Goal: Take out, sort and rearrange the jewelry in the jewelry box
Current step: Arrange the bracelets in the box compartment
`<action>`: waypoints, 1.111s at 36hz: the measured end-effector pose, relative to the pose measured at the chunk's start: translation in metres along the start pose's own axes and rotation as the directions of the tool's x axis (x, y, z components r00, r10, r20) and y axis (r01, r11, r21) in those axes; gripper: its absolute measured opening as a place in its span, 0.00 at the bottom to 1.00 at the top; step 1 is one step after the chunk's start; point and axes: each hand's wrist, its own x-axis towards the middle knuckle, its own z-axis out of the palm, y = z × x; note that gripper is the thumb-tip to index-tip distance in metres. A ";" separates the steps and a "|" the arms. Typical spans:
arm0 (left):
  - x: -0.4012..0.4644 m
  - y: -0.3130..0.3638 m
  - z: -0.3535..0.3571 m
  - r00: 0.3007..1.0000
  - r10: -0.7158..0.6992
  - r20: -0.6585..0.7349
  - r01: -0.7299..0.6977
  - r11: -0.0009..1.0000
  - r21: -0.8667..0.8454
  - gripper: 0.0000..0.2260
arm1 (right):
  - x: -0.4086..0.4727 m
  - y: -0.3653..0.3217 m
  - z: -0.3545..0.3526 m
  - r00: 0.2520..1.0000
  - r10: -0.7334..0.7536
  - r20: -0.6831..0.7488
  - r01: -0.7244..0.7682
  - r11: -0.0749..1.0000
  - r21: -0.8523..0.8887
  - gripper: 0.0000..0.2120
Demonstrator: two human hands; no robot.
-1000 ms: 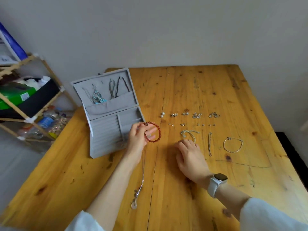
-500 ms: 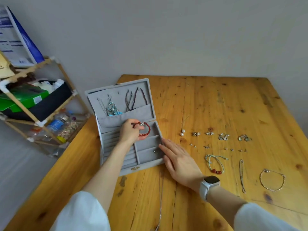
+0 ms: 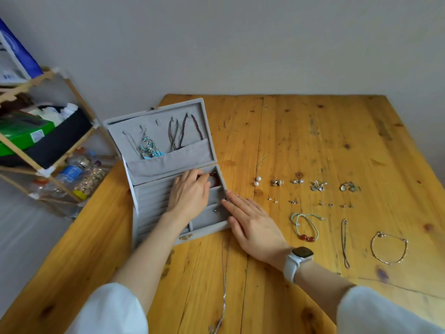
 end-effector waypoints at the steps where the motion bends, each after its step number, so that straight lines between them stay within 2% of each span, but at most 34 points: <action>1: -0.001 0.000 0.000 1.000 0.000 0.006 0.000 1.000 0.002 0.21 | 0.000 0.000 0.000 1.000 -0.001 -0.004 0.001 1.000 0.002 0.31; 4: -0.001 0.001 0.002 0.998 -0.008 0.063 0.008 1.000 -0.004 0.25 | -0.001 0.000 0.000 1.000 -0.013 -0.024 0.014 1.000 0.014 0.26; 7: -0.002 0.004 0.000 0.992 -0.053 0.116 0.054 0.999 -0.005 0.18 | -0.002 -0.001 -0.004 0.999 -0.006 -0.047 0.010 0.996 0.093 0.25; 9: -0.006 0.013 -0.005 0.990 -0.094 0.106 0.100 0.994 -0.046 0.16 | -0.008 -0.002 -0.010 0.994 0.024 -0.105 -0.004 0.983 0.186 0.23; 11: -0.015 0.028 -0.012 0.991 -0.120 0.058 0.128 0.981 -0.145 0.15 | -0.019 0.001 -0.018 0.975 0.073 -0.210 -0.033 0.981 0.190 0.20; 13: -0.030 0.048 -0.018 0.994 -0.106 0.013 0.106 0.971 -0.215 0.14 | -0.034 0.006 -0.025 0.942 0.110 -0.316 -0.086 0.992 0.088 0.18; 16: -0.058 0.075 -0.019 0.998 -0.052 0.036 0.058 0.980 -0.193 0.16 | -0.057 0.017 -0.034 0.902 0.168 -0.399 -0.235 0.964 -0.125 0.11; 19: -0.074 0.089 -0.013 0.992 -0.082 0.100 0.095 0.986 -0.134 0.20 | -0.074 0.029 -0.040 0.870 0.289 -0.400 -0.410 0.874 -0.262 0.12; 22: -0.079 0.091 -0.007 0.984 -0.108 0.141 0.120 0.990 -0.080 0.22 | -0.081 0.034 -0.044 0.867 0.388 -0.313 -0.487 0.796 -0.360 0.12; 24: -0.079 0.090 -0.007 0.984 -0.107 0.139 0.120 0.989 -0.084 0.22 | -0.080 0.033 -0.046 0.888 0.393 -0.237 -0.457 0.808 -0.371 0.12; 27: -0.079 0.086 -0.007 0.988 -0.080 0.135 0.098 0.986 -0.138 0.21 | -0.072 0.026 -0.052 0.921 0.323 -0.216 -0.380 0.867 -0.323 0.12; 30: -0.078 0.077 -0.010 0.996 -0.082 0.038 0.089 0.969 -0.230 0.18 | -0.052 0.013 -0.062 0.946 0.236 -0.222 -0.268 0.955 -0.127 0.09; 34: -0.080 0.056 -0.015 0.968 -0.224 -0.114 0.202 0.963 -0.179 0.19 | -0.007 -0.008 -0.073 0.974 0.137 -0.183 -0.112 0.984 0.139 0.05; 37: -0.086 0.040 -0.014 0.944 -0.305 -0.123 0.290 0.949 -0.125 0.20 | 0.024 -0.024 -0.068 0.980 0.112 -0.164 -0.067 0.965 0.255 0.05; 40: -0.088 0.031 -0.012 0.931 -0.356 -0.077 0.349 0.933 -0.085 0.23 | 0.052 -0.029 -0.053 0.982 0.105 -0.159 -0.062 0.966 0.253 0.06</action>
